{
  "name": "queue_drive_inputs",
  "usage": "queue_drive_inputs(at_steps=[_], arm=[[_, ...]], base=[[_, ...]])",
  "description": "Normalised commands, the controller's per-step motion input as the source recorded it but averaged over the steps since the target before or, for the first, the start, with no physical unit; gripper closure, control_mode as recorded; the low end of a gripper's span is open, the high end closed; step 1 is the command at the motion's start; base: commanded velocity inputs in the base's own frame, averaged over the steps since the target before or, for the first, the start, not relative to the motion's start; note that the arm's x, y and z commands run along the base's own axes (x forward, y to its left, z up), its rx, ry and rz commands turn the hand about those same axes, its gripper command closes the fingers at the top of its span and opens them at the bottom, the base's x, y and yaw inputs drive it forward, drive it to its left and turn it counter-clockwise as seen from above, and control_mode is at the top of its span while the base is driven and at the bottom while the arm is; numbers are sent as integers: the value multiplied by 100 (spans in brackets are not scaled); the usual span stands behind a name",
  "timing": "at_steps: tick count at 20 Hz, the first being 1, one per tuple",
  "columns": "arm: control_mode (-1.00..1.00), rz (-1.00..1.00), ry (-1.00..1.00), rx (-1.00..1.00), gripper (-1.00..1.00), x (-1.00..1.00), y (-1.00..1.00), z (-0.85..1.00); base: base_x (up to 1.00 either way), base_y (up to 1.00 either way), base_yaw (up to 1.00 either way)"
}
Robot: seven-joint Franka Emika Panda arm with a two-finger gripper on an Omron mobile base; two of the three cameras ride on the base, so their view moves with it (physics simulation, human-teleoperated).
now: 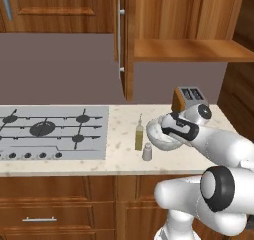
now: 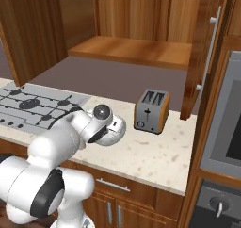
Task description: Retrieve the bottle and the shaker from the cabinet and place them next to the mixing bowl on the counter. Then add garlic from the fridge to the mixing bowl.
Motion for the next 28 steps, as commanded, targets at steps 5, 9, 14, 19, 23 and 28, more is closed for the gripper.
queue_drive_inputs(at_steps=[5,9,14,19,23,28], arm=[[-100,1,3,-2,100,9,0,-25],[-100,2,0,-1,100,5,0,-23],[-100,2,0,-2,100,5,0,-21],[-100,2,0,-3,100,7,0,-17],[-100,2,0,-4,-100,4,0,-10],[-100,1,0,-4,-100,0,0,0]], base=[[0,0,0],[0,0,0],[0,0,0],[0,0,0],[0,0,0],[0,0,0]])
